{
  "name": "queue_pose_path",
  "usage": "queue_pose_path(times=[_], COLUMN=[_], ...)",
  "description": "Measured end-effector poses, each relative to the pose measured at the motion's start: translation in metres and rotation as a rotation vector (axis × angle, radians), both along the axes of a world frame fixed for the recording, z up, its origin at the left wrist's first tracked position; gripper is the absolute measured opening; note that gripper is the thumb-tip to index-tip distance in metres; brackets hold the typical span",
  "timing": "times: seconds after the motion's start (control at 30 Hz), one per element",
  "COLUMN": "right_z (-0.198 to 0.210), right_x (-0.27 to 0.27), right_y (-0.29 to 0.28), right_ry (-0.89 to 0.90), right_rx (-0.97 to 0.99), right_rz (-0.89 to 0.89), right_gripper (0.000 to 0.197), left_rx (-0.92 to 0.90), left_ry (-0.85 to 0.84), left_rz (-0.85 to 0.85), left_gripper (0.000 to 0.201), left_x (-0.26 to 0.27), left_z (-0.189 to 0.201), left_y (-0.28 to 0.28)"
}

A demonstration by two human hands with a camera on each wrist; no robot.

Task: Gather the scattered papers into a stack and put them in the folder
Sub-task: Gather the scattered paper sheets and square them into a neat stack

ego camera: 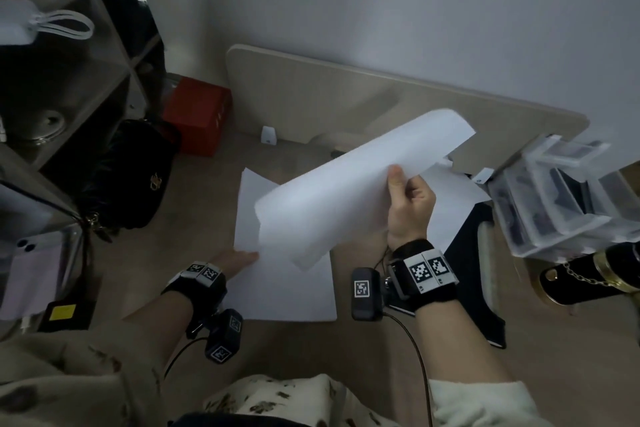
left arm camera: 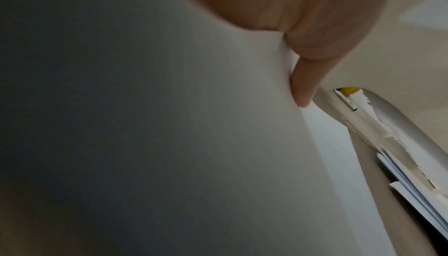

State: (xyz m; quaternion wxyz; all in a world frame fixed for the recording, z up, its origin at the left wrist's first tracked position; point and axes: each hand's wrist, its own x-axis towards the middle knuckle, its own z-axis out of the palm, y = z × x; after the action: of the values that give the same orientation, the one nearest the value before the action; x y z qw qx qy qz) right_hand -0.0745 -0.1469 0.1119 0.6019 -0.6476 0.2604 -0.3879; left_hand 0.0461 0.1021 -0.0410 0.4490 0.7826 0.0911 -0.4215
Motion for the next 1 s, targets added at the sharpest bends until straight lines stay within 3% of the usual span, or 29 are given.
queue_pose_path(times=[0.13,0.2,0.3,0.37,0.43,0.5,0.57,0.73,0.87,1.0], right_z=[-0.039,-0.058,-0.089,-0.110,-0.126,-0.135,-0.135,-0.130,-0.132,-0.139], right_x=[-0.005,-0.011,-0.021,-0.028,-0.035,-0.039,-0.040,-0.029,-0.012,-0.002], right_y=[-0.008,-0.011,-0.016,-0.020,-0.022,-0.021,-0.019,-0.011,-0.008,-0.013], right_ry=[0.165,0.303,0.598,0.845,0.982,1.039,1.076,1.031,0.966,1.036], right_rx=[0.199,0.222,0.108,0.021,0.022,0.038,0.016,-0.065,-0.101,-0.291], right_rz=[0.009,0.044,0.129,0.181,0.252,0.303,0.350,0.431,0.461,0.368], right_gripper=[0.043,0.042,0.050,0.045,0.029,0.021,0.015,0.037,0.033,0.036], left_rx=[0.048,0.070,0.145,0.114,0.012,-0.028,-0.038,-0.061,-0.079,-0.094], left_ry=[0.005,-0.015,-0.052,-0.066,-0.015,-0.001,0.021,-0.041,-0.040,-0.027], left_rz=[-0.015,-0.033,-0.005,0.005,0.089,0.131,0.144,0.128,0.113,0.093], left_gripper=[0.070,0.053,0.042,0.054,0.087,0.119,0.132,0.126,0.122,0.109], left_x=[0.011,0.019,0.004,-0.002,-0.002,0.003,0.009,0.010,0.009,0.006], left_z=[-0.029,-0.056,-0.015,-0.005,-0.003,-0.015,-0.033,-0.044,-0.045,-0.026], left_y=[0.006,0.010,0.006,0.005,0.004,0.004,0.008,0.013,0.011,0.005])
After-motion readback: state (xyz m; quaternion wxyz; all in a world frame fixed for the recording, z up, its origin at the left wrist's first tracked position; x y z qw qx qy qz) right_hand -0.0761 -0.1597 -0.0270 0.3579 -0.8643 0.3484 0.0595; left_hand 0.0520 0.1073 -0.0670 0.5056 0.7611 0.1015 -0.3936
